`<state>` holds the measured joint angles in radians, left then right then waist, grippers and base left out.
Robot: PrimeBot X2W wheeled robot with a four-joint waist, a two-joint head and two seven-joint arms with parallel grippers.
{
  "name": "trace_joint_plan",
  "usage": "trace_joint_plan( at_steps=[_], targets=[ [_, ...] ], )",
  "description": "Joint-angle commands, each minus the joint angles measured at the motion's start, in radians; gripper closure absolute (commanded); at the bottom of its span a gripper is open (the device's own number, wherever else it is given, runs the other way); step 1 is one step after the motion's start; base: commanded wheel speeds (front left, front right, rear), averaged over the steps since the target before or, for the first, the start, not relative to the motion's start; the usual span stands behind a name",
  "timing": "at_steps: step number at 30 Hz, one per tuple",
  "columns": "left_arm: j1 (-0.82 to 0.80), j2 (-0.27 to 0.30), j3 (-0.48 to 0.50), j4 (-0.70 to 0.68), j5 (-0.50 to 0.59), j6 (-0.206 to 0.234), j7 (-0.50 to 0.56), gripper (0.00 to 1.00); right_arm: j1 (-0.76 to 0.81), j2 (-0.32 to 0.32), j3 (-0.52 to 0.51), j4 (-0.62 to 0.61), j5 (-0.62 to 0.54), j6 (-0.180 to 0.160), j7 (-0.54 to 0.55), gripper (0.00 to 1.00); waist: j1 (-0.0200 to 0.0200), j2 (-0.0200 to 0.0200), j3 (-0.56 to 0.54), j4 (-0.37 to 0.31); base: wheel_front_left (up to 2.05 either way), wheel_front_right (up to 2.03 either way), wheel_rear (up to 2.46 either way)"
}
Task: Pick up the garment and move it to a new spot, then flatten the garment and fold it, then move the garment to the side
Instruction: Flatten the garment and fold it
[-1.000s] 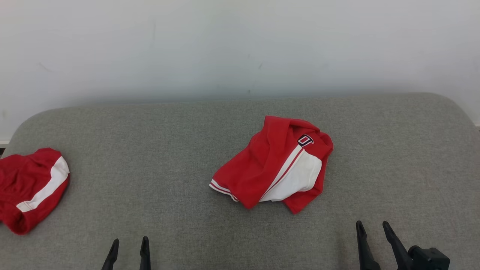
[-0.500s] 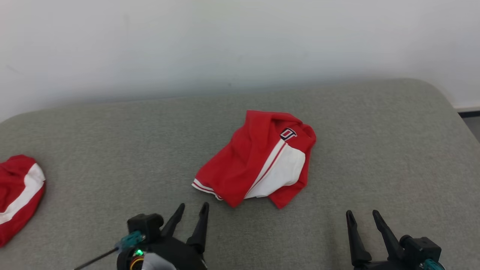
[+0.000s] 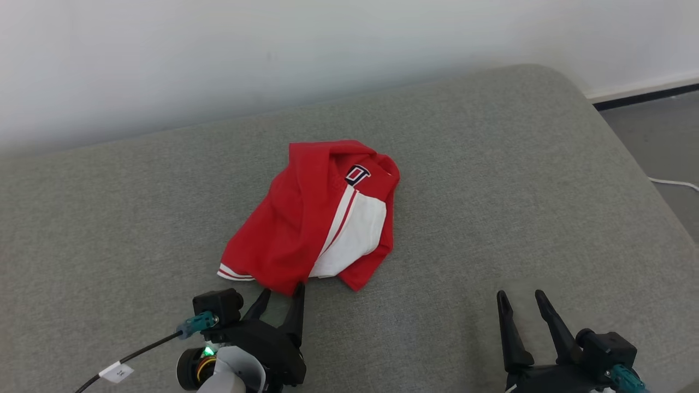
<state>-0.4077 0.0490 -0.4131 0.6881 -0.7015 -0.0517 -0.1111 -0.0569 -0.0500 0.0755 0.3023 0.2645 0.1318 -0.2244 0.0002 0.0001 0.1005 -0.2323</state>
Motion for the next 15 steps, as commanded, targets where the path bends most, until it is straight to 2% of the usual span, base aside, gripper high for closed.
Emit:
trace_joint_plan(
  at_steps=[1, 5, 6, 7, 8, 15],
  targets=[
    [-0.013, 0.002, -0.001, 0.006, -0.017, 0.003, -0.009, 0.0, -0.007, -0.001, 0.001, 0.0, 0.011, -0.002, -0.007, 0.0, -0.0002, -0.0001, 0.024, -0.035, 0.0, 0.0, 0.0],
    [-0.035, 0.003, -0.002, 0.029, -0.025, 0.005, -0.052, 0.0, -0.01, -0.001, 0.01, 0.013, 0.013, -0.002, -0.015, 0.0, -0.0002, -0.0001, 0.021, -0.047, 0.0, 0.0, 0.0],
    [-0.037, 0.003, 0.0, 0.036, -0.027, 0.007, -0.063, 0.56, -0.011, -0.001, 0.011, 0.016, 0.015, -0.002, -0.015, 0.0, -0.0002, -0.0001, 0.019, -0.048, 0.0, 0.0, 0.0],
    [-0.04, 0.003, 0.0, 0.043, -0.027, 0.005, -0.07, 0.96, -0.011, -0.001, 0.012, 0.019, 0.016, -0.002, -0.016, 0.0, -0.0002, -0.0001, 0.016, -0.049, 0.0, 0.0, 0.0],
    [-0.044, 0.002, -0.001, 0.049, -0.03, 0.003, -0.075, 1.0, -0.01, -0.001, 0.013, 0.021, 0.016, -0.002, -0.016, 0.0, -0.0002, -0.0001, 0.012, -0.05, 0.0, 0.0, 0.0],
    [-0.089, 0.002, -0.043, 0.042, -0.023, -0.01, -0.097, 1.0, -0.012, -0.001, 0.018, 0.033, 0.002, -0.002, -0.019, 0.0, -0.0002, -0.0001, -0.016, -0.05, 0.0, 0.0, 0.0]
  ],
)
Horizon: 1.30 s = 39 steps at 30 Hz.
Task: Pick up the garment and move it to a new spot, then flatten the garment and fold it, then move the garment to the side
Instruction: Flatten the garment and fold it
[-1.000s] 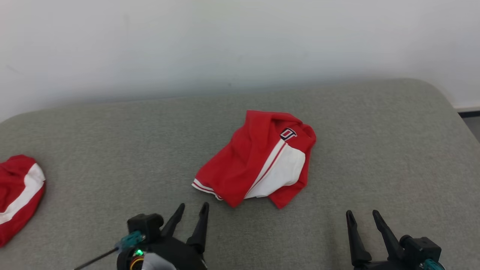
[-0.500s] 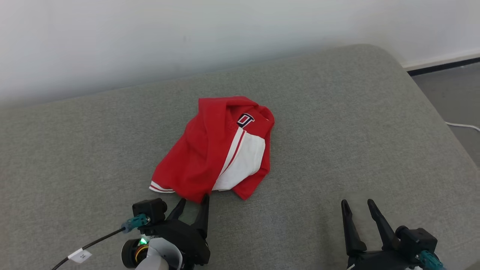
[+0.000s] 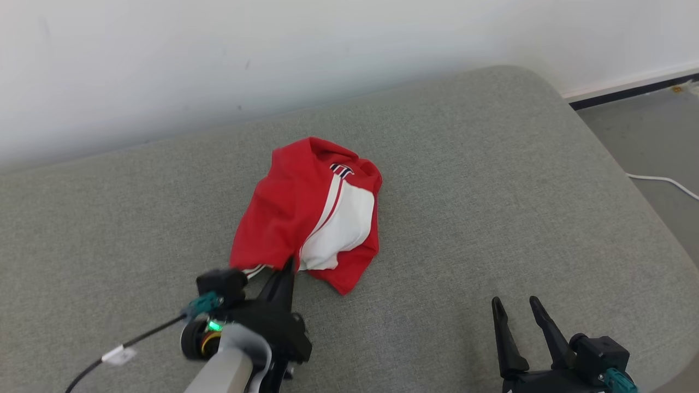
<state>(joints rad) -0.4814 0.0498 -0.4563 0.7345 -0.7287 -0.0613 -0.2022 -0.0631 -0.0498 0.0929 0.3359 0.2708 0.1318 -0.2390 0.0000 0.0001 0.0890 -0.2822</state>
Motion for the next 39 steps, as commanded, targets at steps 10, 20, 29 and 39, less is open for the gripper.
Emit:
trace_joint_plan(
  at_steps=[10, 20, 29, 39],
  targets=[
    [-0.192, 0.001, -0.152, -0.158, -0.01, -0.01, 0.006, 1.0, 0.011, -0.001, 0.006, -0.002, -0.007, -0.002, 0.006, 0.0, 0.0, -0.0001, -0.035, -0.009, 0.0, 0.0, 0.0],
    [-0.437, 0.001, -0.304, -0.394, -0.162, 0.025, -0.03, 1.0, 0.022, -0.001, -0.002, -0.015, -0.009, -0.002, 0.014, 0.0, 0.0, -0.0001, -0.036, -0.012, 0.0, 0.0, 0.0],
    [-0.6, 0.002, -0.347, -0.523, -0.322, 0.049, -0.063, 1.0, 0.006, -0.001, 0.019, -0.01, 0.013, -0.002, 0.009, 0.0, 0.0, -0.0001, -0.017, 0.005, 0.0, 0.0, 0.0],
    [-0.371, 0.062, -0.208, -0.344, -0.27, 0.104, -0.063, 1.0, -0.01, -0.001, 0.018, -0.004, 0.023, -0.002, -0.007, 0.0, 0.0, -0.0001, 0.026, 0.066, 0.0, 0.0, 0.0]
  ],
)
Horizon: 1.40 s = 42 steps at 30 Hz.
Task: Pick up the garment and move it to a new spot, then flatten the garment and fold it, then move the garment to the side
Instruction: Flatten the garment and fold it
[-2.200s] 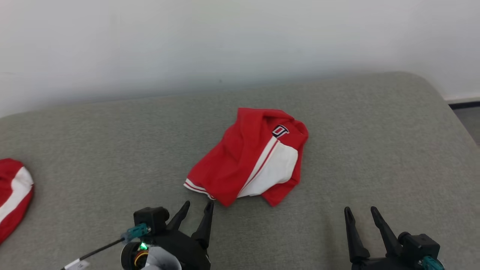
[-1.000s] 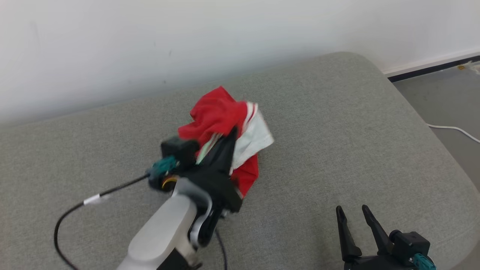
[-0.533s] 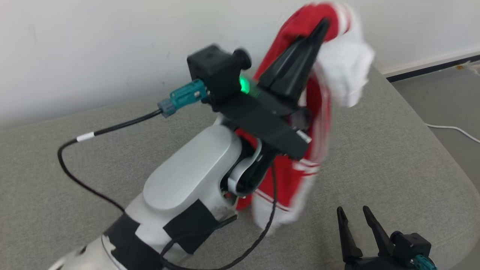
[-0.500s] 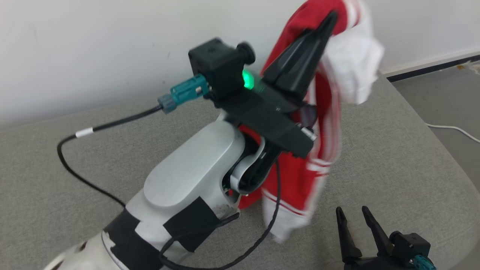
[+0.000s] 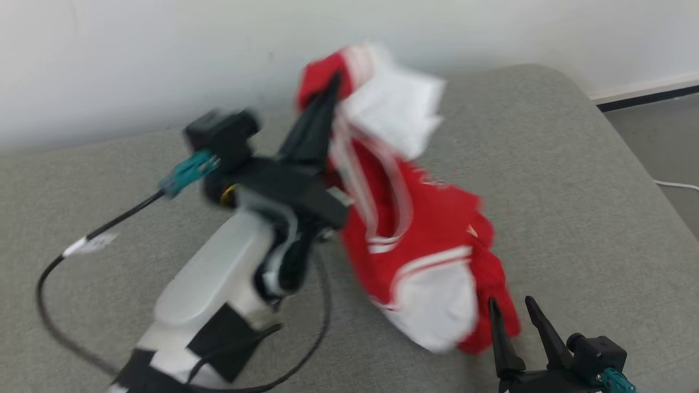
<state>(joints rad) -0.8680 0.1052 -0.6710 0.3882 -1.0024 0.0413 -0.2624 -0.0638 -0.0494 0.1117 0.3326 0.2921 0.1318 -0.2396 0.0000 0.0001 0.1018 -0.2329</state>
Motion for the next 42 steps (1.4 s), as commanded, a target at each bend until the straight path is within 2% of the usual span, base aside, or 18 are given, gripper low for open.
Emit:
trace_joint_plan(
  at_steps=[1, 7, 15, 16, 17, 22, 27, 31, 37, 42],
  targets=[
    [0.043, 0.024, 0.019, 0.035, 0.014, 0.009, -0.003, 1.0, -0.013, -0.001, -0.001, -0.001, 0.002, -0.002, -0.007, 0.0, 0.0, -0.0001, 0.018, 0.023, 0.0, 0.0, 0.0],
    [0.149, 0.105, 0.111, 0.16, 0.052, 0.035, -0.003, 1.0, -0.022, -0.001, 0.008, -0.003, -0.005, -0.002, -0.007, 0.0, 0.0, -0.0001, 0.04, 0.054, 0.0, 0.0, 0.0],
    [0.163, 0.152, 0.209, 0.286, 0.118, 0.051, -0.004, 1.0, -0.045, -0.002, 0.023, -0.014, -0.014, -0.002, -0.001, 0.0, 0.0, -0.0001, 0.077, 0.055, 0.0, 0.0, 0.0],
    [0.156, 0.155, 0.21, 0.305, 0.127, 0.053, -0.004, 0.78, -0.05, -0.002, 0.025, -0.016, -0.014, -0.002, 0.0, 0.0, 0.0, -0.0001, 0.08, 0.052, 0.0, 0.0, 0.0],
    [0.15, 0.157, 0.211, 0.326, 0.131, 0.053, -0.004, 0.02, -0.054, -0.002, 0.028, -0.017, -0.014, -0.002, 0.001, 0.0, 0.0, -0.0001, 0.083, 0.049, 0.0, 0.0, 0.0],
    [0.14, 0.147, 0.187, 0.424, 0.151, 0.032, 0.002, 0.0, -0.051, -0.001, 0.025, -0.013, -0.011, -0.002, 0.002, 0.0, 0.0, -0.0001, 0.085, 0.044, 0.0, 0.0, 0.0],
    [0.182, 0.132, 0.178, 0.442, 0.16, 0.017, -0.001, 0.0, -0.036, -0.001, 0.015, -0.01, -0.017, -0.002, 0.005, 0.0, 0.0, -0.0001, 0.066, 0.056, 0.0, 0.0, 0.0],
    [0.266, 0.096, 0.191, 0.372, 0.164, -0.001, -0.003, 0.0, -0.027, -0.001, 0.006, -0.014, -0.022, -0.002, 0.006, 0.0, 0.0, -0.0001, 0.047, 0.08, 0.0, 0.0, 0.0],
    [0.448, 0.046, 0.171, 0.189, 0.227, 0.015, -0.003, 0.0, -0.015, -0.002, 0.02, -0.02, -0.019, -0.002, 0.017, 0.0, 0.0, -0.0001, 0.024, 0.097, 0.0, 0.0, 0.0],
    [0.566, 0.034, 0.13, 0.092, 0.235, 0.05, 0.021, 0.0, -0.014, -0.002, 0.029, -0.023, -0.012, -0.002, 0.019, 0.0, 0.0, -0.0001, 0.018, 0.087, 0.0, 0.0, 0.0]
  ],
)
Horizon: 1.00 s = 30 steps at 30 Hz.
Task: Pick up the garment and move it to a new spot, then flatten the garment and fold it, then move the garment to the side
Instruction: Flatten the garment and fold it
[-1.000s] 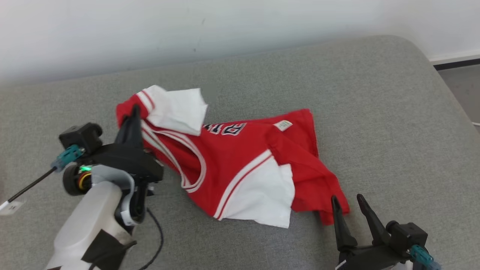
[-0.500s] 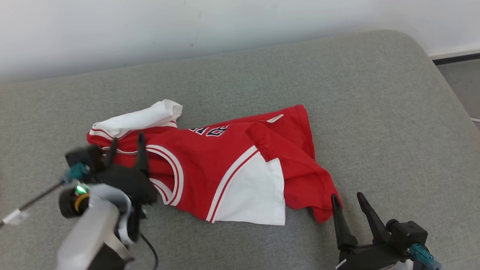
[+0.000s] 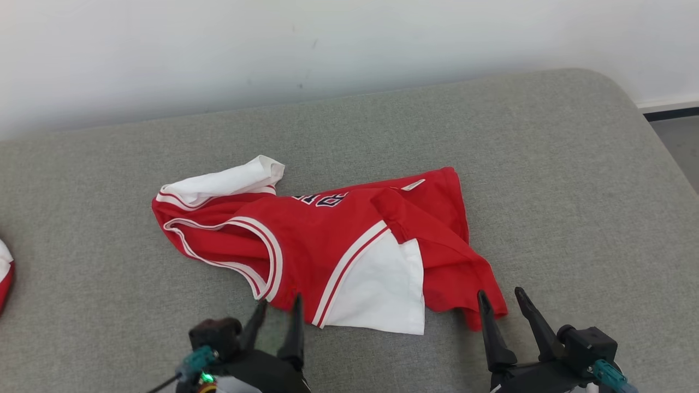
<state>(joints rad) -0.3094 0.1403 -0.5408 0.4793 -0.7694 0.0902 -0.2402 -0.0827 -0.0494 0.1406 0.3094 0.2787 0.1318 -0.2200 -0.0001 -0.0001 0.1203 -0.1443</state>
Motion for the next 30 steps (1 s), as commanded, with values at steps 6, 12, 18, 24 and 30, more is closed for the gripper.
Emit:
trace_joint_plan(
  at_steps=[6, 12, 18, 24, 30],
  targets=[
    [0.045, -0.005, -0.024, -0.016, -0.015, 0.033, 0.071, 0.0, 0.011, -0.001, -0.007, 0.005, -0.001, -0.002, -0.002, 0.0, 0.0001, 0.0001, -0.002, -0.021, 0.0, 0.0, 0.0],
    [0.012, -0.016, -0.025, 0.046, -0.028, 0.058, 0.122, 0.0, 0.002, -0.001, 0.001, 0.004, 0.005, -0.002, -0.004, 0.0, 0.0001, 0.0001, 0.001, -0.047, 0.0, 0.0, 0.0],
    [-0.021, -0.026, -0.035, 0.084, -0.031, 0.048, 0.136, 0.0, 0.005, -0.001, -0.009, 0.003, 0.009, -0.002, -0.009, 0.0, 0.0001, 0.0001, 0.011, -0.058, 0.0, 0.0, 0.0],
    [-0.069, -0.016, -0.075, 0.137, 0.027, 0.06, 0.121, 1.0, 0.0, -0.001, -0.017, 0.007, 0.011, -0.002, -0.016, 0.0, 0.0001, 0.0001, 0.021, -0.047, 0.0, 0.0, 0.0],
    [-0.064, 0.015, -0.079, 0.151, 0.058, 0.079, 0.091, 1.0, 0.001, -0.001, -0.018, 0.009, 0.016, -0.002, -0.019, 0.0, 0.0001, 0.0001, 0.023, -0.024, 0.0, 0.0, 0.0]
  ],
)
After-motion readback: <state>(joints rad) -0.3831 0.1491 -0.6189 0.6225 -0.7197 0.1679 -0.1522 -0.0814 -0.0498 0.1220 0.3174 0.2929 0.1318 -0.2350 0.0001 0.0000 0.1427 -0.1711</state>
